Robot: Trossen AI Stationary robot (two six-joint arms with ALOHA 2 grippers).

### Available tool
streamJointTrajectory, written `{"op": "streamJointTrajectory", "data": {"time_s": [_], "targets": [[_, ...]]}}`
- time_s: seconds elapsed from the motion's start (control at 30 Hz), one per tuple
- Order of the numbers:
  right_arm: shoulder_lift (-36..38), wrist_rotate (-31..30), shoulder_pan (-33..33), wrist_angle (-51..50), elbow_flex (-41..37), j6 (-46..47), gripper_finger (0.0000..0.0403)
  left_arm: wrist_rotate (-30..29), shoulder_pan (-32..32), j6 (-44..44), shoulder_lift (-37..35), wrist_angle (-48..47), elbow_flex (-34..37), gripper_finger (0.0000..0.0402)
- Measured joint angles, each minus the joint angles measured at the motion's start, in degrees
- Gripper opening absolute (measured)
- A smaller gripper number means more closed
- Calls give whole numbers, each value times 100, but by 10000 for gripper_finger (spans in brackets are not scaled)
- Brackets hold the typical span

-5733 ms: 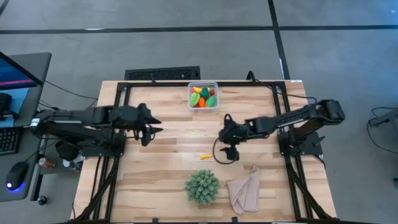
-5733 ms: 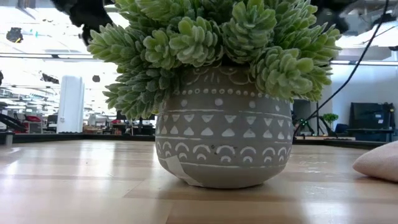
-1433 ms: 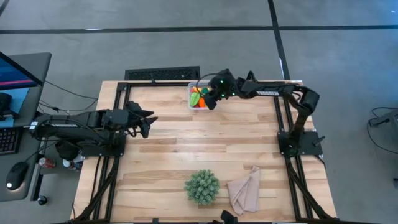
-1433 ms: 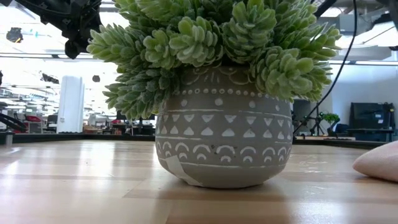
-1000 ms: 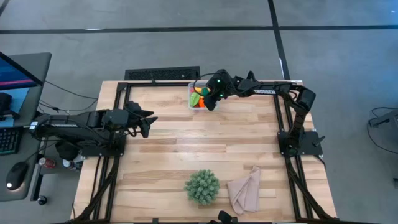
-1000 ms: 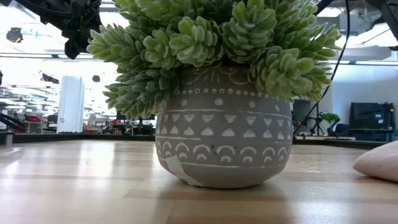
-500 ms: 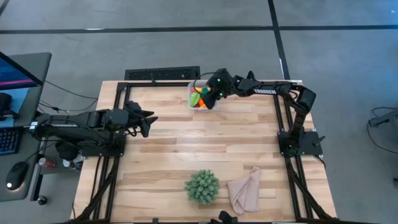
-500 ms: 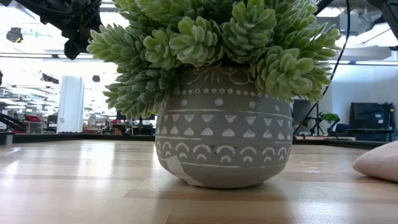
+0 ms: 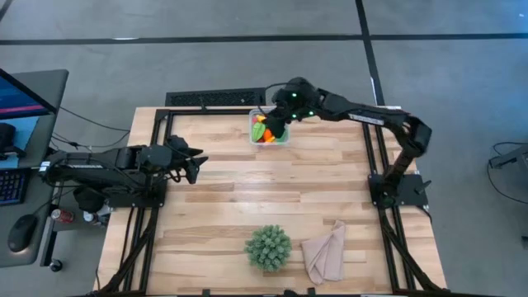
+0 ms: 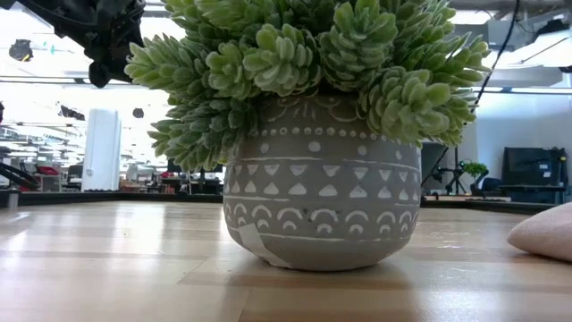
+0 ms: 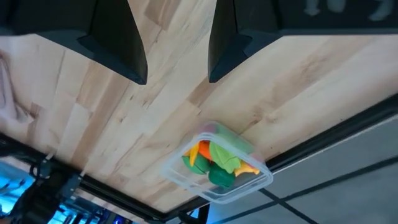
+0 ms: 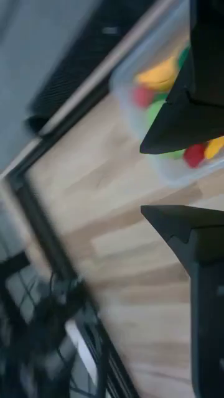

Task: Pick and placing Produce into tupperware
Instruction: Return to Home Position

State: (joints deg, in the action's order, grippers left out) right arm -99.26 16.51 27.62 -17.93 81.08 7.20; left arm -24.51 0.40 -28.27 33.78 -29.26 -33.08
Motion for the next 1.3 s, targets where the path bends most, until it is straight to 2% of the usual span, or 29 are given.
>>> {"op": "streamJointTrajectory", "data": {"time_s": [0.13,0.33,0.53,0.7,0.77,0.93,1.07,1.3], "targets": [[574,-13,-252,-7,13,-637,138,0,-2,-174,0,0,0,160],[1226,-175,-425,-156,13,-1023,137,17,-2,-281,-2,4,0,160],[1702,-176,-425,-1063,13,-386,134,13,0,-190,-2,0,0,160],[2043,-234,-587,-1369,9,-449,138,13,-2,-168,-2,51,0,160],[2184,-499,-755,-1335,9,-587,138,5,-2,-168,-2,53,0,160],[2465,-1591,-1196,-1233,-34,-772,137,-1,-2,-131,-2,49,0,160],[2820,-1949,-1439,-535,-596,-819,139,-2,-2,-37,-2,44,0,160],[3518,-1980,-1561,662,-1996,-446,135,-22,-2,164,-2,39,0,160]]}}
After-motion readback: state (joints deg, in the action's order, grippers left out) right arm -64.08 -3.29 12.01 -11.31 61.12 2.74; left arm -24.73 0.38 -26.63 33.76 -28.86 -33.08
